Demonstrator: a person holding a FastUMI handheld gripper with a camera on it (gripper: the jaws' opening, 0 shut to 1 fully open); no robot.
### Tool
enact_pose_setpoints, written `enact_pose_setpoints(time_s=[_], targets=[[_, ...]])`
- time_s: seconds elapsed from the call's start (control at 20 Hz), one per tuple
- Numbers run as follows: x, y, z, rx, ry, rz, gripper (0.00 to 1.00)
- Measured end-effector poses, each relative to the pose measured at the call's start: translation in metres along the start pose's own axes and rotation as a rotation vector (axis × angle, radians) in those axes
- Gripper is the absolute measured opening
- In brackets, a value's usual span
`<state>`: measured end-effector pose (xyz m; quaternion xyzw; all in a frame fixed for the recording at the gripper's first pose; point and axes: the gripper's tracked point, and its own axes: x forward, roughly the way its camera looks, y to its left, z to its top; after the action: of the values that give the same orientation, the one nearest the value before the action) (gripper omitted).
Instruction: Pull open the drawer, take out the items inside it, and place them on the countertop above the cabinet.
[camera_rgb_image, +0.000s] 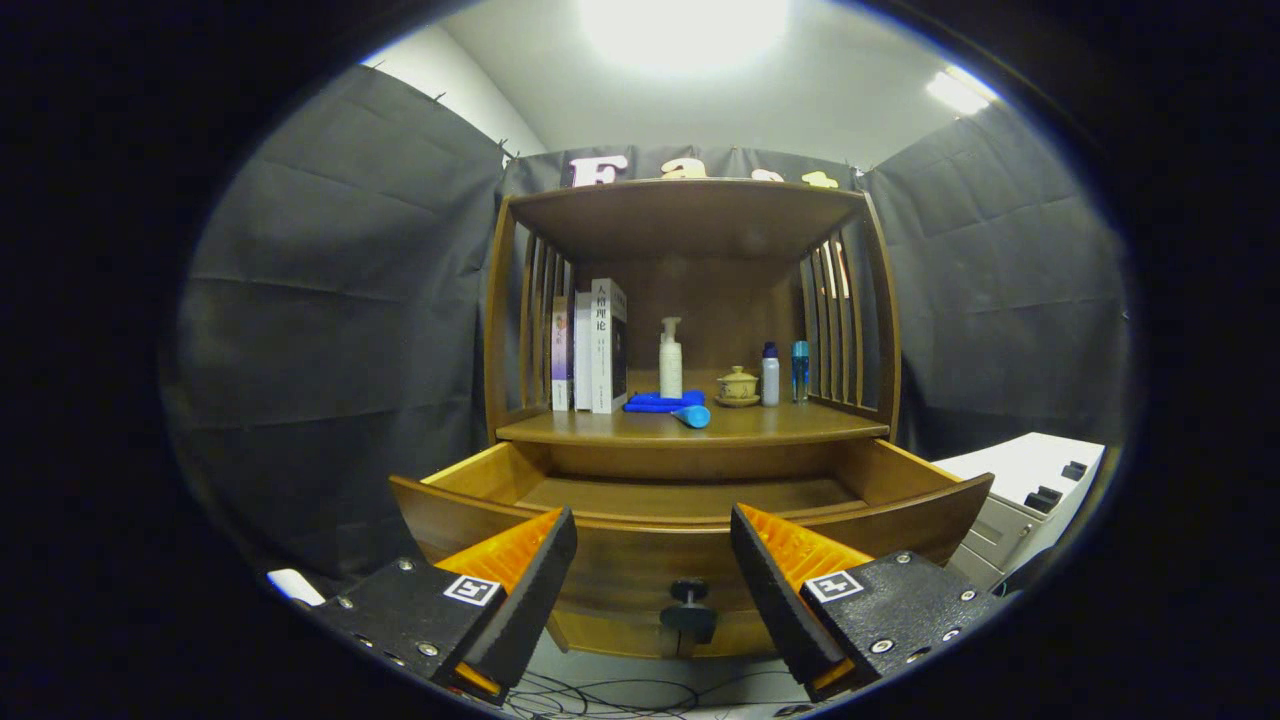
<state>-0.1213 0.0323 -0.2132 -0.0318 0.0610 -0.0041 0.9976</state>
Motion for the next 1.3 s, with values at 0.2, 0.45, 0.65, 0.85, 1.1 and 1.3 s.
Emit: enact_pose_setpoints(time_s=[0.2,0.45,0.65,0.85,1.1,1.3], targets=[[0.007,-0.009,-0.027,-0.026,0.032,-0.022,0.95],[0.019,-0.018,-0.042,-0.042,0.076,-0.066,0.95],[0.027,-0.016,-0.048,-0.037,0.099,-0.061,0.95],[0.034,-0.018,-0.047,-0.051,0.099,-0.075,0.95],[0.039,-0.021,-0.053,0.025,0.132,-0.115,0.94],[0.042,-0.022,-0.051,-0.007,0.125,-0.109,0.93]])
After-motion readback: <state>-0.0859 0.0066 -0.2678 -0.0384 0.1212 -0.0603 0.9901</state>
